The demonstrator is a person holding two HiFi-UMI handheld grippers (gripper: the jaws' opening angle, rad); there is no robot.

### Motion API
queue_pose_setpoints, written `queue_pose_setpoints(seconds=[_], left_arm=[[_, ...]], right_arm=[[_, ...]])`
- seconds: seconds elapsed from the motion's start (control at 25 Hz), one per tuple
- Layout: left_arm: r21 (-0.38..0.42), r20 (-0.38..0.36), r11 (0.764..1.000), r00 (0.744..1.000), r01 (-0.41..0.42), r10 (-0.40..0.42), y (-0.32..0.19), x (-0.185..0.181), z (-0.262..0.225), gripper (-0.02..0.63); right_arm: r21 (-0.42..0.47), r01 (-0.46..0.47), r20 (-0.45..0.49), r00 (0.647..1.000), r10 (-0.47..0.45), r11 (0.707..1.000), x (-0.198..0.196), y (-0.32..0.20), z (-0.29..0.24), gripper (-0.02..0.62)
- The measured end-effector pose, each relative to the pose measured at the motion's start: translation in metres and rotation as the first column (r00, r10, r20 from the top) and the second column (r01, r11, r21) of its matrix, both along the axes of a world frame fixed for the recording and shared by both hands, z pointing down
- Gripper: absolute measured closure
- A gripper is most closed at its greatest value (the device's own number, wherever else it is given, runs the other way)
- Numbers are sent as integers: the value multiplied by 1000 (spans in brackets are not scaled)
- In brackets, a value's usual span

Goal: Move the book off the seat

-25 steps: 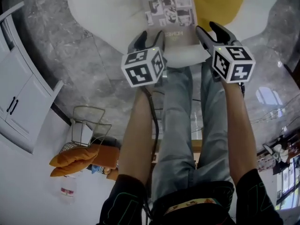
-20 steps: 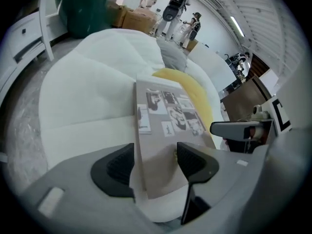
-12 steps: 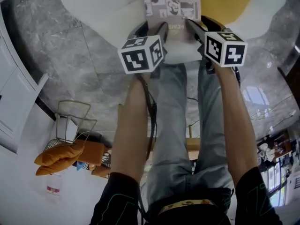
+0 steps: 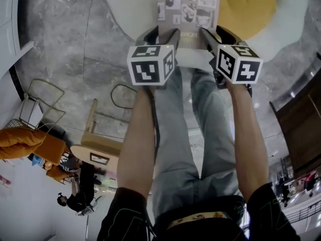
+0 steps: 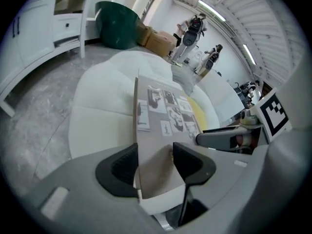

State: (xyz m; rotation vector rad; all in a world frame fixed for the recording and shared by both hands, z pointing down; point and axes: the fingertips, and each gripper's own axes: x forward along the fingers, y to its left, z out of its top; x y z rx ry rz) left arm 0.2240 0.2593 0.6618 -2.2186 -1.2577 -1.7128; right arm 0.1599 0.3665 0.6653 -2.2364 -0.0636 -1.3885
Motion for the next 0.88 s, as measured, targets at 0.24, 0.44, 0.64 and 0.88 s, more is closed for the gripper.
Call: queue_pose_setpoints(seconds=[0.24,0.44,0.64,0.88], left_arm=[[-27,-83,980,977,196,-198,-36,0,-42,371],[-69,-137,930,920,361,-368,-83,-9,-74,371],[-99,-176,866,848,490,-500,-148,-28,-106,371],[-124,-232,735,700,667,-675,-257,-65,-133,373]], right_arm=[[-22,218,-70,973,-219,976,23,-25,-39,402],[-73,395,-118,908,-401,916,36,-66,-76,405],[-132,537,-142,822,-552,833,36,-129,-109,407],[-150,684,-198,687,-699,714,28,-242,-135,407]])
